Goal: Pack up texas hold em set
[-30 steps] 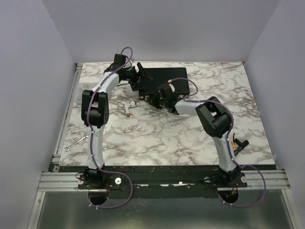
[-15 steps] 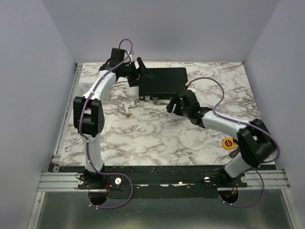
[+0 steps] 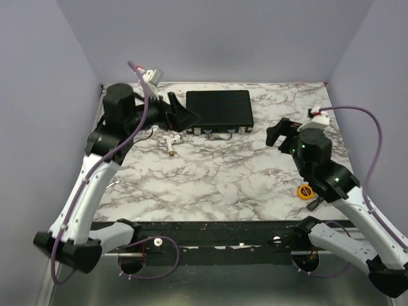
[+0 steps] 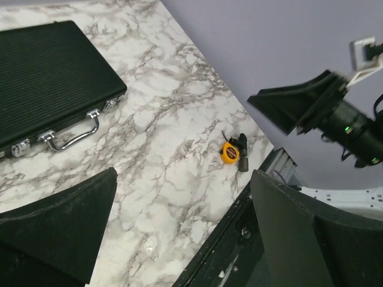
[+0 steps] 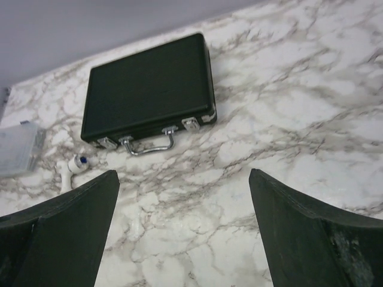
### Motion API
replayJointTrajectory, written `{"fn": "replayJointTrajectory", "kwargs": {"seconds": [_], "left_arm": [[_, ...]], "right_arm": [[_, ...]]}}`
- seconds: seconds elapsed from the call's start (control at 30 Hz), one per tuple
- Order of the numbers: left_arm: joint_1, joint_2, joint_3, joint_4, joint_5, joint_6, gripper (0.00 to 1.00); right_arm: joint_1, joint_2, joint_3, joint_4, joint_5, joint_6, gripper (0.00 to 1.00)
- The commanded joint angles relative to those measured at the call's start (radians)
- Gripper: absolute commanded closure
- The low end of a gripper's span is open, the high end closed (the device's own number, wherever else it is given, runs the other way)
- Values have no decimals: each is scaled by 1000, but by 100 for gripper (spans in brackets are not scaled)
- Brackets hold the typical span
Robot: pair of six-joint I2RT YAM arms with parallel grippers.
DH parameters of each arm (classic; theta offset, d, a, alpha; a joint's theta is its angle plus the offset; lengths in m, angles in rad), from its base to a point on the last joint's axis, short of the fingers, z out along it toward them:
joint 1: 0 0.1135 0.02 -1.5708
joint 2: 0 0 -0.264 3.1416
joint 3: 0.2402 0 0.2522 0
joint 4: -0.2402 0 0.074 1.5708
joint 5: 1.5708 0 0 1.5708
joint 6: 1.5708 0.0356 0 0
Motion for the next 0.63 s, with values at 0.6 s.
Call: {"fn": "replayJointTrajectory", "kwargs": {"seconds": [0.6], "left_arm": [[-4,-659,-360,143,-464,69,2]], "right_arm": [[0,-310,175,-163,96,-99,0]]}}
